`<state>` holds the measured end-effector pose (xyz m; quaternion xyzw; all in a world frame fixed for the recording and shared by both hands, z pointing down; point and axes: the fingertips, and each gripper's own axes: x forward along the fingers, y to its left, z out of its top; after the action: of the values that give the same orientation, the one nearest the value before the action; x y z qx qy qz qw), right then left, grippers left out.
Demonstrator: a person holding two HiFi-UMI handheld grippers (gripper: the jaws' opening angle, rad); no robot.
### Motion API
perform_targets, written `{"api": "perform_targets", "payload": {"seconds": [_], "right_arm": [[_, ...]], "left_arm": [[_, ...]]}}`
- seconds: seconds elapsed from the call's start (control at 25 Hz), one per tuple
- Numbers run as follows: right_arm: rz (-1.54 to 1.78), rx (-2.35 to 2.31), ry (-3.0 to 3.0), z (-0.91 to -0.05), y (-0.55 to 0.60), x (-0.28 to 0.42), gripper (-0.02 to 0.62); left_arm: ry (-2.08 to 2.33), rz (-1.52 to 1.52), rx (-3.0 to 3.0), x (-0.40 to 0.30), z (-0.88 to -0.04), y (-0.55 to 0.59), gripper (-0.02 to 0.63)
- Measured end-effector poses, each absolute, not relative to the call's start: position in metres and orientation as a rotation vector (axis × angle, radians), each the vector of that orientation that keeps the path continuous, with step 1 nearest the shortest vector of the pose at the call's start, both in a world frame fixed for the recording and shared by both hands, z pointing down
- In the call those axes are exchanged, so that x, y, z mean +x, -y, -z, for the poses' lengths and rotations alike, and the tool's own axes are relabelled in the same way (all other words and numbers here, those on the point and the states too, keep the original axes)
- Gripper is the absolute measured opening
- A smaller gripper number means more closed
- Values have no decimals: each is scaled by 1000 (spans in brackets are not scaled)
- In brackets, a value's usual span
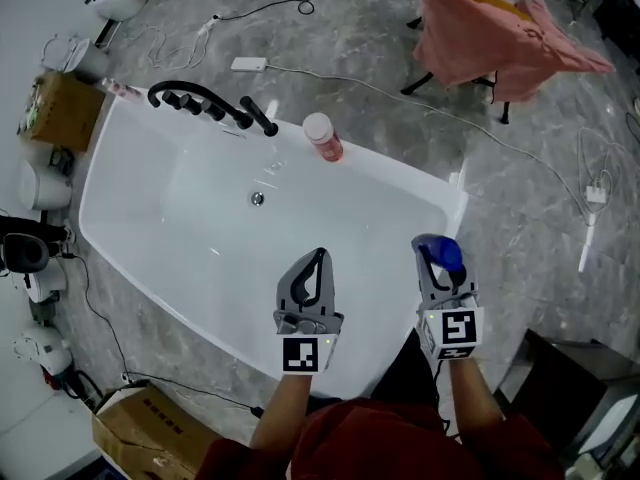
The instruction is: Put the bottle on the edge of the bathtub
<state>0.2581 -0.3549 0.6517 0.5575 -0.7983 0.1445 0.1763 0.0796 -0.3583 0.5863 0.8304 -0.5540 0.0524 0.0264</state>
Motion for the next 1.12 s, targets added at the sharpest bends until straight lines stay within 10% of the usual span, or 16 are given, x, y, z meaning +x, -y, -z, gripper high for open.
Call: {"api": "perform_targets", "payload": {"seconds": [1.12], "right_arm": [[-360,1440,2342,-808,528,204,149]], "left_arm": [[1725,-408,2256,78,-742,375,5]]}}
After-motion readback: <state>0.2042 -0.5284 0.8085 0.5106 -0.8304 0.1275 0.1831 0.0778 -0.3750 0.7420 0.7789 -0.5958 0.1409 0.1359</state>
